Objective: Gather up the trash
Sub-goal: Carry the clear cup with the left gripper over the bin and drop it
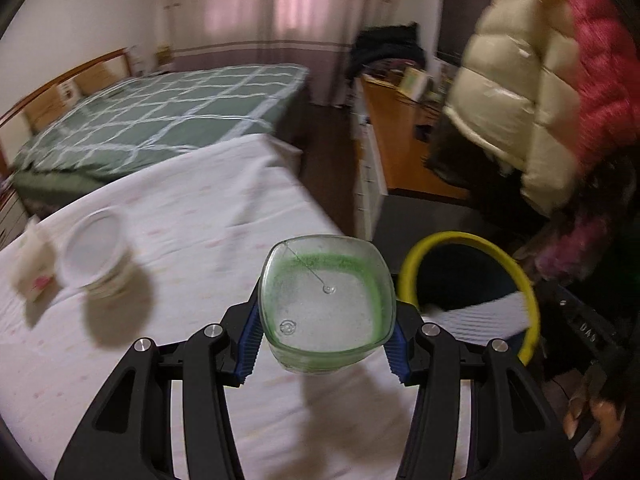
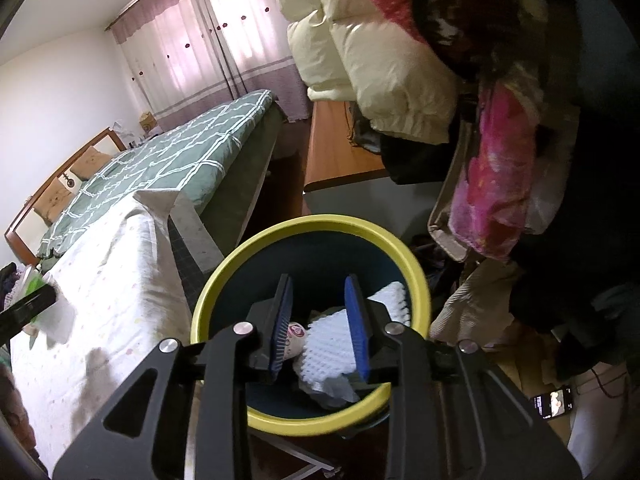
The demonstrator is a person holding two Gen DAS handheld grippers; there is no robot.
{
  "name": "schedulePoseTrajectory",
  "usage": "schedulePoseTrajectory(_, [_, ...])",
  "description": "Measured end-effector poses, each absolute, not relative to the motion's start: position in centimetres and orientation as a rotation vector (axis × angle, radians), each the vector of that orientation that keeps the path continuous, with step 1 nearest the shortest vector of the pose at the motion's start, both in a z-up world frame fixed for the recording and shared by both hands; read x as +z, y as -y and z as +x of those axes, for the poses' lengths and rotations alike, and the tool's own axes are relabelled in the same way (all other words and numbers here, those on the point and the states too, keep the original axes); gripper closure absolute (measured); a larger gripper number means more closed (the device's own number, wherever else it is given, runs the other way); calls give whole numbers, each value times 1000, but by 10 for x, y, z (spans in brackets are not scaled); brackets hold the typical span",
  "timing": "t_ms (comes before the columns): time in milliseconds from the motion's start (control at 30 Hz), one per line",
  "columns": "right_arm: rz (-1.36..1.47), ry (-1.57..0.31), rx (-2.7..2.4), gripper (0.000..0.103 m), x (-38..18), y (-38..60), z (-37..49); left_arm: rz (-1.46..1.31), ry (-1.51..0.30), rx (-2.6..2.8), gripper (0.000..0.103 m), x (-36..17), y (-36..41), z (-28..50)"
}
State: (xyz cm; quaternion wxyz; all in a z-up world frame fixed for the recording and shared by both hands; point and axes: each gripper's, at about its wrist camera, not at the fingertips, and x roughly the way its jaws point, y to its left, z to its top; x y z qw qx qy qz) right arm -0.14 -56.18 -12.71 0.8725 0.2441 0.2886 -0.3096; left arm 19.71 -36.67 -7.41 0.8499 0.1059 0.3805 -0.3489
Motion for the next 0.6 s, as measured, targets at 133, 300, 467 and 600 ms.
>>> schedulePoseTrajectory(133, [506,-593,-648,75,-124,566,-12,271,-815,-815,52,-80,419,177])
schedulePoseTrajectory(300, [502,-580,-658,72,-120,573,-29,306,-851,-899,52,-94,472,155])
schedulePoseTrajectory(467, [498,-576,-673,70,-118,579,-41,322,-892,-937,52,-107,504,145])
schedulePoseTrajectory(600, [504,-576,-679,68,-118,585,-45,328,-919,-961,52,-115,521,141])
